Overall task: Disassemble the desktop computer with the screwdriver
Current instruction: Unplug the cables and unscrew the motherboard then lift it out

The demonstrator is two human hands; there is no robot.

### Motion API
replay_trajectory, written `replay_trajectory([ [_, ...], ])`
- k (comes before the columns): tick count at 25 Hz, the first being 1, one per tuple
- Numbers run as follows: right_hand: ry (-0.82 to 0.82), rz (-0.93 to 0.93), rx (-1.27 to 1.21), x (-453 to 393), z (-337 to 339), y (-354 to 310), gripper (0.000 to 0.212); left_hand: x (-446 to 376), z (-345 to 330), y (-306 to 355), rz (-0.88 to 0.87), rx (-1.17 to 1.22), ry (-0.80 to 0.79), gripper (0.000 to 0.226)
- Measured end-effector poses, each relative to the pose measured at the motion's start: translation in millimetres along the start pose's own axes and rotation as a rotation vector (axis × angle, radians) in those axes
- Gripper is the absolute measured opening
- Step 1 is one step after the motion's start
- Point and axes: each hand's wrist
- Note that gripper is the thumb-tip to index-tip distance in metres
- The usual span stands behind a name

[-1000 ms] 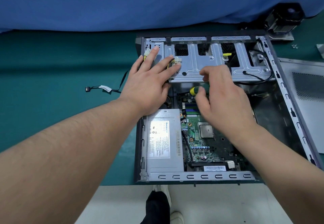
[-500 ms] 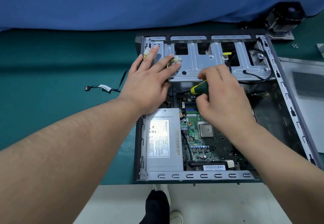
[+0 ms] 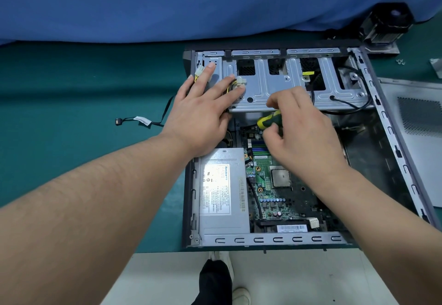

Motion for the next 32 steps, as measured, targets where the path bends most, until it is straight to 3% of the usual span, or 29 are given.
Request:
replay_trajectory([
  [17,0.094,-0.204,-0.271,22.4,19.0,13.1,0.023,-0.3,-4.0,-3.2,-0.021,-0.003,0.024,0.058],
  [32,0.151,-0.532,-0.448,23.3,149.1,2.8,0.022,9.8,14.3,9.1,-0.019,-0.034,-0.022,0.065],
])
Point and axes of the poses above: each hand's wrist, its own x-axis away from the middle knuckle, its own z-axis out of the back of the hand, y = z × x, and after that the axes turned 1 degree about z, right-handed
